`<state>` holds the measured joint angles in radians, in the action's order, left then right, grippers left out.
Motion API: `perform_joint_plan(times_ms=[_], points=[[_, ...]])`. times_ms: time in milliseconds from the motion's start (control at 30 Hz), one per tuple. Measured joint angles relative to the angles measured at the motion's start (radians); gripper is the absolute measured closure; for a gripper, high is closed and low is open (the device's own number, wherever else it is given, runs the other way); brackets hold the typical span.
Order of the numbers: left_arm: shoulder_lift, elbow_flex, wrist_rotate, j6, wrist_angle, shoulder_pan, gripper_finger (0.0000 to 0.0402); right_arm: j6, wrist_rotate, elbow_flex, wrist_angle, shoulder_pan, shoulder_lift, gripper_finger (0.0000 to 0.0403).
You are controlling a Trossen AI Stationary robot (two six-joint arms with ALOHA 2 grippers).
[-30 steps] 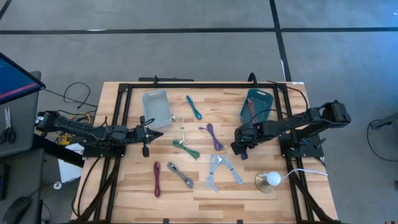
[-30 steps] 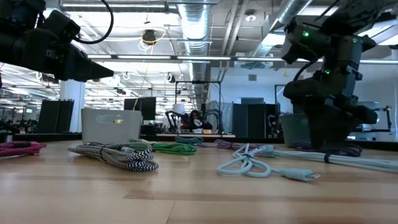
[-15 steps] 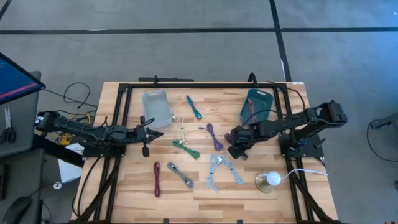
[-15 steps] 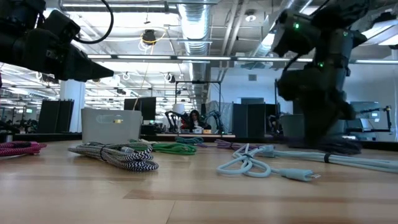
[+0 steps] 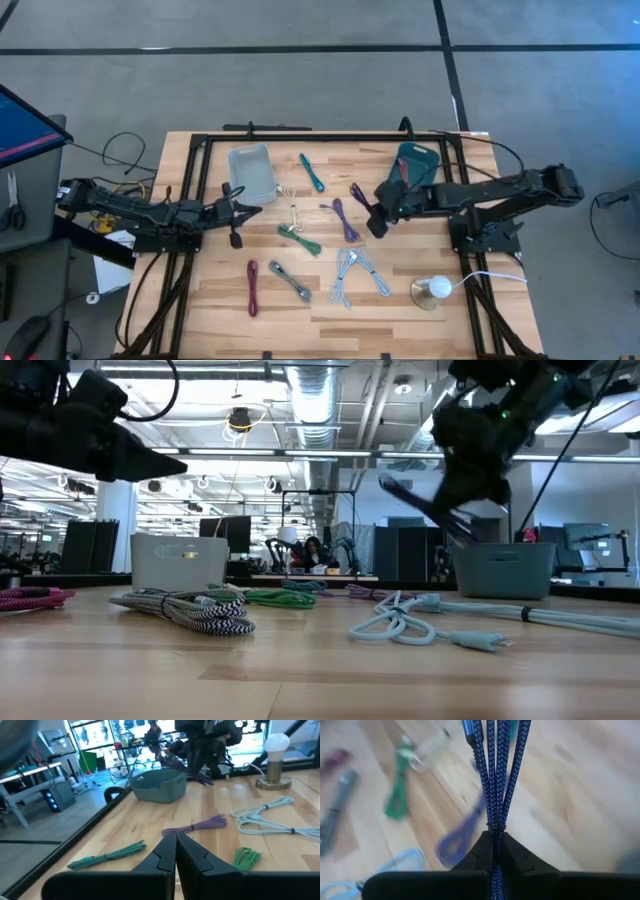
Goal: Pick & Place USB Port
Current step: Put the purple patterned USB cable into the gray bin
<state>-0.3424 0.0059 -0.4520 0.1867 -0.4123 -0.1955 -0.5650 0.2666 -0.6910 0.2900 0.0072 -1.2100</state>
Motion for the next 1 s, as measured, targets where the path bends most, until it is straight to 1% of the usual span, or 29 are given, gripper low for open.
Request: perform_joint_plan(times_ms=[133, 200, 300, 400, 500, 600, 700, 767, 833, 933, 1000], points=[[0.0, 0.0, -0.004, 0.0, -0.063, 0.0, 0.0386, 0.138, -0.013, 0.0, -0.149, -0.043, -0.004, 0.0401], [0.0, 0.0, -0.009, 0.0, -0.1, 0.002, 0.0378, 0.204, -0.058, -0.002, -0.231, -0.07, -0.032, 0.0401], [0.0, 0.023, -0.024, 0.0, -0.104, 0.028, 0.0358, 0.289, -0.132, -0.002, -0.329, -0.125, -0.087, 0.0401], [-0.009, 0.07, -0.029, 0.034, -0.077, 0.086, 0.0339, 0.348, -0.184, -0.001, -0.408, -0.185, -0.141, 0.0401], [-0.024, 0.125, 0.001, 0.084, 0.011, 0.163, 0.0331, 0.394, -0.239, -0.001, -0.463, -0.231, -0.171, 0.0401], [-0.035, 0.159, 0.092, 0.075, 0.052, 0.263, 0.0336, 0.447, -0.244, -0.001, -0.477, -0.248, -0.172, 0.0401], [-0.047, 0.166, 0.208, 0.013, 0.051, 0.39, 0.0349, 0.498, -0.248, -0.001, -0.534, -0.251, -0.173, 0.0401], [-0.064, 0.166, 0.299, -0.043, 0.053, 0.489, 0.0358, 0.527, -0.283, -0.001, -0.603, -0.252, -0.18, 0.0401], [-0.093, 0.166, 0.389, -0.093, 0.047, 0.591, 0.0366, 0.542, -0.326, -0.004, -0.694, -0.254, -0.213, 0.0401], [-0.158, 0.166, 0.535, -0.175, -0.003, 0.727, 0.0373, 0.541, -0.381, -0.031, -0.751, -0.266, -0.279, 0.0401], [-0.207, 0.165, 0.643, -0.237, -0.068, 0.793, 0.0375, 0.542, -0.392, -0.069, -0.751, -0.268, -0.332, 0.0401]])
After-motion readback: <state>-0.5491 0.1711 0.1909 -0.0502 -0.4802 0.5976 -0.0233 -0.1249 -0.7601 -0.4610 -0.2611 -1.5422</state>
